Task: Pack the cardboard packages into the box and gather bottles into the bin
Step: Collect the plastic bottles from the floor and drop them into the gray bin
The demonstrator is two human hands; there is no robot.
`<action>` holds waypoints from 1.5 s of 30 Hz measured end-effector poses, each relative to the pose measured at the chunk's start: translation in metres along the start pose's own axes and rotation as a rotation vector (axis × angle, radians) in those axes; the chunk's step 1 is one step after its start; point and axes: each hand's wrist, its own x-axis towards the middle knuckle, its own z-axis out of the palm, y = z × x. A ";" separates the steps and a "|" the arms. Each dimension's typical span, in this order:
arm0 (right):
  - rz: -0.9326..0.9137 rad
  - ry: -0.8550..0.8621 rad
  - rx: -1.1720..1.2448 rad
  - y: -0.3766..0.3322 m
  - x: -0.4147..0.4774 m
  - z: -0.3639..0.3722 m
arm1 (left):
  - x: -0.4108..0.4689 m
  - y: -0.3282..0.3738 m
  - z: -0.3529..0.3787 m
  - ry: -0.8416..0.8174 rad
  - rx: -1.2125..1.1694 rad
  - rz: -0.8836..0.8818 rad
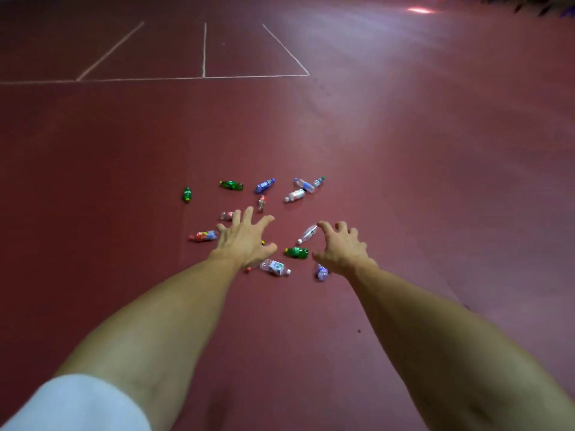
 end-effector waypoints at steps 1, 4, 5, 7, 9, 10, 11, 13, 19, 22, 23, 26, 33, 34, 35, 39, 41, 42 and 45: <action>-0.007 -0.013 -0.010 0.003 0.018 0.004 | 0.017 -0.001 0.004 -0.001 0.007 -0.006; -0.019 -0.048 -0.033 0.007 0.070 0.009 | 0.064 -0.006 0.010 -0.013 0.015 -0.008; -0.018 -0.056 -0.043 0.006 0.088 0.008 | 0.081 -0.009 0.011 -0.016 0.009 -0.012; -0.025 -0.061 -0.065 0.002 0.129 0.005 | 0.120 -0.017 0.013 -0.012 -0.008 -0.022; -0.036 -0.053 -0.081 -0.005 0.171 0.004 | 0.160 -0.029 0.015 -0.010 -0.017 -0.033; -0.043 -0.054 -0.094 -0.008 0.190 0.003 | 0.179 -0.035 0.015 -0.023 -0.022 -0.040; -0.043 -0.066 -0.107 -0.011 0.208 0.002 | 0.197 -0.041 0.014 -0.042 -0.023 -0.046; -0.039 -0.077 -0.115 -0.014 0.240 -0.001 | 0.230 -0.050 0.013 -0.045 -0.021 -0.055; -0.053 -0.084 -0.130 -0.023 0.333 -0.023 | 0.312 -0.065 -0.005 -0.046 -0.032 -0.059; -0.094 -0.091 -0.137 -0.028 0.384 -0.030 | 0.356 -0.073 -0.007 -0.047 -0.036 -0.105; -0.105 -0.099 -0.142 -0.028 0.402 -0.032 | 0.370 -0.074 -0.006 -0.049 -0.035 -0.111; -0.153 -0.116 -0.153 -0.024 0.459 -0.031 | 0.413 -0.073 0.000 -0.068 -0.046 -0.145; -0.313 -0.191 -0.185 -0.007 0.599 -0.002 | 0.525 -0.072 0.040 -0.067 -0.114 -0.323; -0.332 -0.203 -0.190 -0.004 0.617 0.011 | 0.543 -0.072 0.053 -0.064 -0.133 -0.344; -0.353 -0.220 -0.201 0.000 0.634 0.027 | 0.559 -0.073 0.068 -0.061 -0.152 -0.360; -0.395 -0.299 -0.246 0.023 0.683 0.121 | 0.604 -0.080 0.160 -0.019 -0.206 -0.406; -0.397 -0.318 -0.258 0.035 0.703 0.178 | 0.620 -0.092 0.218 -0.013 -0.210 -0.428; -0.405 -0.322 -0.266 0.041 0.712 0.209 | 0.626 -0.100 0.250 -0.018 -0.208 -0.435; -0.422 -0.370 -0.281 0.062 0.727 0.308 | 0.638 -0.121 0.349 -0.082 -0.202 -0.440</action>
